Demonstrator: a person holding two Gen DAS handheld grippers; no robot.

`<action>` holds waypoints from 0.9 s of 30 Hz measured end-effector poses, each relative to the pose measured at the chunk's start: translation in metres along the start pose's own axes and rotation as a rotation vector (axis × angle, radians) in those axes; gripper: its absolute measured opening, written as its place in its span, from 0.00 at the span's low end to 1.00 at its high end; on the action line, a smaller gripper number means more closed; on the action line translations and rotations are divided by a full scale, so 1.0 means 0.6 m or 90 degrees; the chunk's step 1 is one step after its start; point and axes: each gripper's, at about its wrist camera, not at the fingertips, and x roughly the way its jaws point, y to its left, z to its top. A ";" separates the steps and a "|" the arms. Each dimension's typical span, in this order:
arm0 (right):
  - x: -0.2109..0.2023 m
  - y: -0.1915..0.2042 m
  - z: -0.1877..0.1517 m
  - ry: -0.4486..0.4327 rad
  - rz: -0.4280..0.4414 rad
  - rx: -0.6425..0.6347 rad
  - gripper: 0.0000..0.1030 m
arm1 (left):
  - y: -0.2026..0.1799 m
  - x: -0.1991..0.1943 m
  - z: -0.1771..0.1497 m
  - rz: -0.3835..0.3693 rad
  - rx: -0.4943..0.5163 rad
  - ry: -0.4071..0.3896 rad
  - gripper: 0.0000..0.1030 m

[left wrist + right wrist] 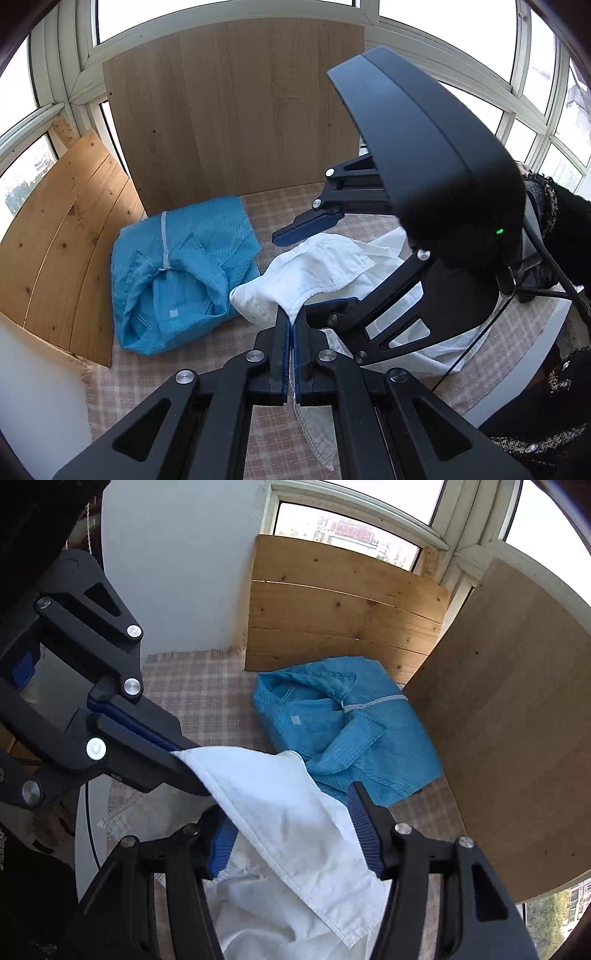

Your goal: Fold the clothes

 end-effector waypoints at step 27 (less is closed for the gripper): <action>-0.720 -0.067 0.239 -0.363 -0.237 0.245 0.03 | 0.055 -0.174 -0.058 0.031 -0.036 -0.197 0.29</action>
